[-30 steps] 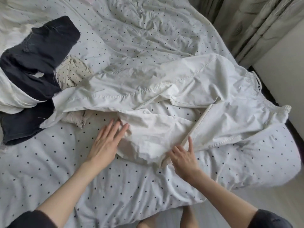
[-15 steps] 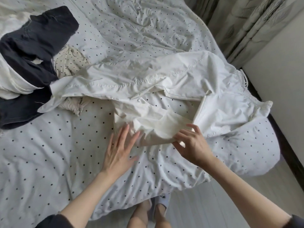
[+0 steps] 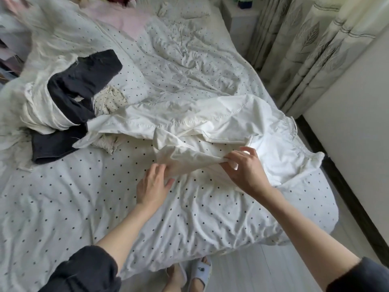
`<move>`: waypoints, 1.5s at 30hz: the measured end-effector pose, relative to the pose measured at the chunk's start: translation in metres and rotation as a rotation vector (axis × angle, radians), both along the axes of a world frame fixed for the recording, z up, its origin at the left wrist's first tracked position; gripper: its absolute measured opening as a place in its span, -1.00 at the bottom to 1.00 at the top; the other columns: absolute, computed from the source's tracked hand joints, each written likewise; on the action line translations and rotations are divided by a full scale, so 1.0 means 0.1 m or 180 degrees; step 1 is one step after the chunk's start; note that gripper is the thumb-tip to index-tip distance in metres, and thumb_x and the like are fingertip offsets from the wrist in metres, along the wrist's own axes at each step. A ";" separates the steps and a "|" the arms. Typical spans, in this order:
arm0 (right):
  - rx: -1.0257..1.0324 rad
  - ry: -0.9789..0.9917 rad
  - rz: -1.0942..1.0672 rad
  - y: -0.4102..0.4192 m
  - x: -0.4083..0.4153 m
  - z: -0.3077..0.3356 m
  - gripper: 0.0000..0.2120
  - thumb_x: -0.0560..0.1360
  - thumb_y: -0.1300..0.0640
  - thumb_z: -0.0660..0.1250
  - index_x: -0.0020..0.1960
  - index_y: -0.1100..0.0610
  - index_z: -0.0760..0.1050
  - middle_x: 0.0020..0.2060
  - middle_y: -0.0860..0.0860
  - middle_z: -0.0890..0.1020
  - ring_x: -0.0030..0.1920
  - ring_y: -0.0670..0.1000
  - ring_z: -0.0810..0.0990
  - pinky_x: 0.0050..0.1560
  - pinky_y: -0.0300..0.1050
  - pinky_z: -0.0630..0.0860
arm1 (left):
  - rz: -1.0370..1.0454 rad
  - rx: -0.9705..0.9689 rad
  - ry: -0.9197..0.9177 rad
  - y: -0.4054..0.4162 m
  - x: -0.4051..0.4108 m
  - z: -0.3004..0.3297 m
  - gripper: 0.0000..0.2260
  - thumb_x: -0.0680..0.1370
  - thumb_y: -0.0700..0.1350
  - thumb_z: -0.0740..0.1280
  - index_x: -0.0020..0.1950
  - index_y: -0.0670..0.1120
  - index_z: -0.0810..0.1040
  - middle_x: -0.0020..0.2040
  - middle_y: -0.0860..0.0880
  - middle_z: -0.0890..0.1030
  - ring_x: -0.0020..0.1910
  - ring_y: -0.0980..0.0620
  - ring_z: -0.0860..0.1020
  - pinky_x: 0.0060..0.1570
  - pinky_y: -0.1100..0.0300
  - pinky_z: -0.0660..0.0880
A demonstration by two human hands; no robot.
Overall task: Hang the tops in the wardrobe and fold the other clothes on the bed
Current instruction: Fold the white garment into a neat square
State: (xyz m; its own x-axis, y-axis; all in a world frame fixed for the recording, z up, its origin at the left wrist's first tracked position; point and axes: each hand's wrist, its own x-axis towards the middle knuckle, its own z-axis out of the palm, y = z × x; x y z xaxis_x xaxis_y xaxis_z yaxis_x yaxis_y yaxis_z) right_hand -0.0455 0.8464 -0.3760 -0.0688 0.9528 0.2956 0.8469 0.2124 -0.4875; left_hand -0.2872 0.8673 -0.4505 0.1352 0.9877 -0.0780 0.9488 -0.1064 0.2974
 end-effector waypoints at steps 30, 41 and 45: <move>-0.1855 -0.1176 0.0753 0.50 -1.12 -0.53 -0.52 0.58 -0.05 0.17 0.47 -0.03 0.20 0.41 -0.01 0.34 0.44 0.02 0.21 0.41 0.07 0.13 | 0.0157 -0.1117 0.0303 0.21 -1.61 0.18 -0.54 0.59 -0.10 0.25 0.47 -0.02 0.23 0.41 -0.04 0.27 0.35 -0.02 0.32 0.23 0.08 0.36; -0.1918 -0.1869 0.0924 0.96 -2.20 -1.25 -0.55 0.59 -0.08 0.15 0.43 0.04 0.23 0.33 0.03 0.40 0.40 0.05 0.28 0.42 0.26 -0.08 | 0.0635 -0.1617 -0.0657 0.41 -2.63 -1.02 -0.44 0.54 -0.09 0.34 0.49 -0.11 0.21 0.46 -0.08 0.24 0.44 -0.03 0.23 0.38 0.10 0.20; -0.2076 -0.2024 0.0772 1.18 -2.52 -1.45 -0.64 0.59 -0.04 0.15 0.33 0.07 0.35 0.27 0.04 0.43 0.32 0.09 0.35 0.36 0.14 0.14 | 0.0643 -0.1723 -0.0569 0.58 -2.77 -1.33 -0.44 0.46 -0.09 0.44 0.42 -0.10 0.36 0.36 -0.10 0.42 0.35 -0.09 0.31 0.29 0.16 0.17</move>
State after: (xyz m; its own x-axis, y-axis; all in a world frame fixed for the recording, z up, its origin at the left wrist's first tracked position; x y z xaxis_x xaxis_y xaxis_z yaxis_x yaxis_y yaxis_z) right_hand -0.2972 0.9640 -0.5214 -0.2519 0.8555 -0.4524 0.9634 0.2658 -0.0337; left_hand -0.5638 0.9251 -0.5838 0.0063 0.8216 -0.5700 0.8648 0.2817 0.4156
